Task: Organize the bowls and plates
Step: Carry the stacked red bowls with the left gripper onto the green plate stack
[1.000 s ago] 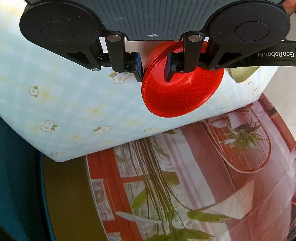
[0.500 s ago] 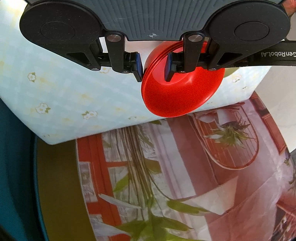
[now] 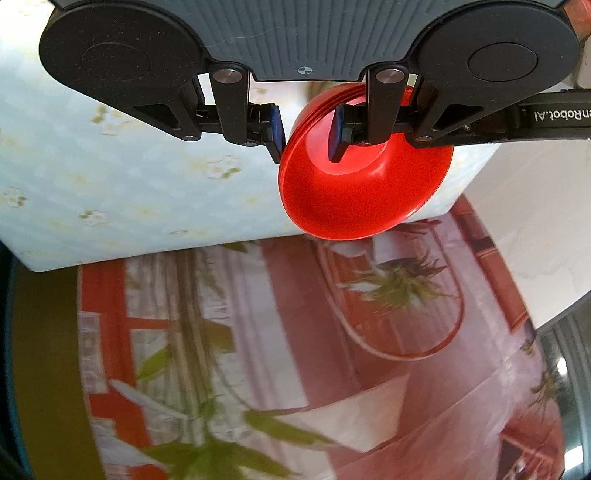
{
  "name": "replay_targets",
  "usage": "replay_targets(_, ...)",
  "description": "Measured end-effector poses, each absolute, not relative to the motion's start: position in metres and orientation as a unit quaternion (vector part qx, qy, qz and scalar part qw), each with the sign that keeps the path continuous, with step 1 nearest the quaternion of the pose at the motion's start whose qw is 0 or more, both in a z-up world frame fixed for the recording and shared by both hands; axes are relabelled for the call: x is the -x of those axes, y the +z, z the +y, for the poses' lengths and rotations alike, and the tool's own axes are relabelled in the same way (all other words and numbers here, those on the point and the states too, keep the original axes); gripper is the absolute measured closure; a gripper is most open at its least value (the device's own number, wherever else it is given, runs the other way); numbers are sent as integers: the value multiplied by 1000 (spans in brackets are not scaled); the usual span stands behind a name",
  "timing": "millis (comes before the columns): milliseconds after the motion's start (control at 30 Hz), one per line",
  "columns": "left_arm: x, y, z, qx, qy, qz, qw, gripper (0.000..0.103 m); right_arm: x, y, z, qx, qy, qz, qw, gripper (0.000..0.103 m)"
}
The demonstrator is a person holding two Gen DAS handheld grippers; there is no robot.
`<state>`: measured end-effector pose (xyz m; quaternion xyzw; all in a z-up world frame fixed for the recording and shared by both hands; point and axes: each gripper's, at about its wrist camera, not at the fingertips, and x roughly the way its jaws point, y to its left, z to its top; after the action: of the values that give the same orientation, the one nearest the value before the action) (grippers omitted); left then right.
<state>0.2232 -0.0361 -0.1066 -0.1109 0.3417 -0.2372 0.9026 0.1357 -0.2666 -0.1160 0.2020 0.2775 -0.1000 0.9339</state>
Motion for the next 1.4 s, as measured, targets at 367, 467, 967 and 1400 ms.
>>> replay_targets(367,-234,-134,-4,129,-198,366,900,70,-174,-138,-227,-176,-67,309,932,79)
replay_targets(467,-238,-141,0,134,-195,371,898,70,-181,-145,-223,-170,-64,319,930,79)
replay_targets(967,-242,-161,3,126,-175,399,891,70,-194,-166,-218,-158,-59,344,924,78)
replay_targets(1400,-239,-156,7,122,-167,391,897,70,-191,-167,-218,-157,-63,348,922,77)
